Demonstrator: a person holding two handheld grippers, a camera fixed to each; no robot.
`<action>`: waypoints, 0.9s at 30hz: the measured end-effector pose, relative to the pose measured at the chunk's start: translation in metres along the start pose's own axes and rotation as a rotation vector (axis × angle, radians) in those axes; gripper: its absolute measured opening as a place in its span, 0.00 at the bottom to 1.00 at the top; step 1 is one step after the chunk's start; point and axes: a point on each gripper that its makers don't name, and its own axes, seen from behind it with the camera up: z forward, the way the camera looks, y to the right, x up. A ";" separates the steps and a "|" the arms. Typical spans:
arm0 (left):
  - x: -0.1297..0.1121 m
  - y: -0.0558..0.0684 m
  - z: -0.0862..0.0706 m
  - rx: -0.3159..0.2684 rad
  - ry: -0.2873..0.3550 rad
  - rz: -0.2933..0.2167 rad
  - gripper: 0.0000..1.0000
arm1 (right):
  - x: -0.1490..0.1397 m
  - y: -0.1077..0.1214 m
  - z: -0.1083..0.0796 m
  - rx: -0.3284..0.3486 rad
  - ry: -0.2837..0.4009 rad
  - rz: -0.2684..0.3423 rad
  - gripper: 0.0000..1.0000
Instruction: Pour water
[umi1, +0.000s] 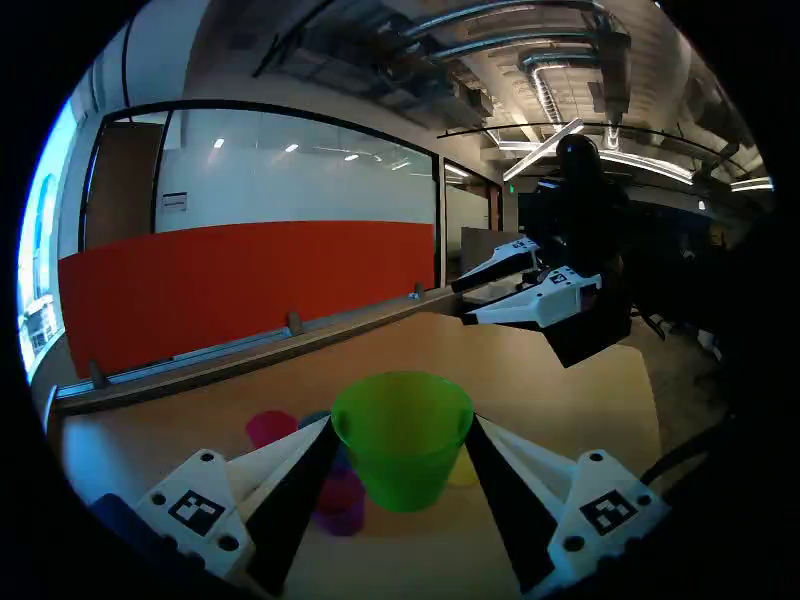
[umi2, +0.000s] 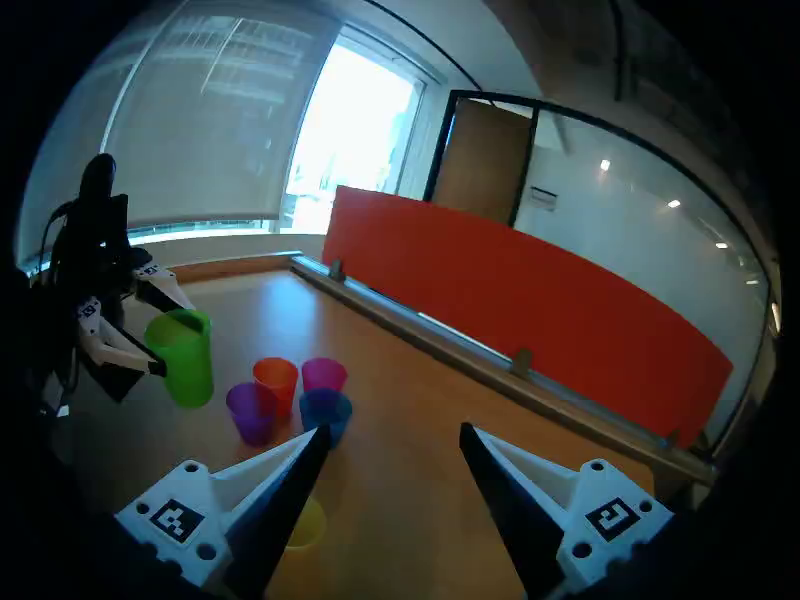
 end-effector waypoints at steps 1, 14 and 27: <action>0.001 0.000 -0.001 0.001 0.003 0.001 0.88 | 0.000 0.000 0.001 0.001 0.000 -0.001 1.00; 0.011 -0.005 -0.009 0.021 0.043 0.005 0.88 | 0.002 -0.007 0.013 0.025 -0.003 -0.009 1.00; 0.014 -0.009 -0.013 0.026 0.052 0.004 0.87 | 0.005 -0.011 0.025 0.049 -0.009 -0.016 1.00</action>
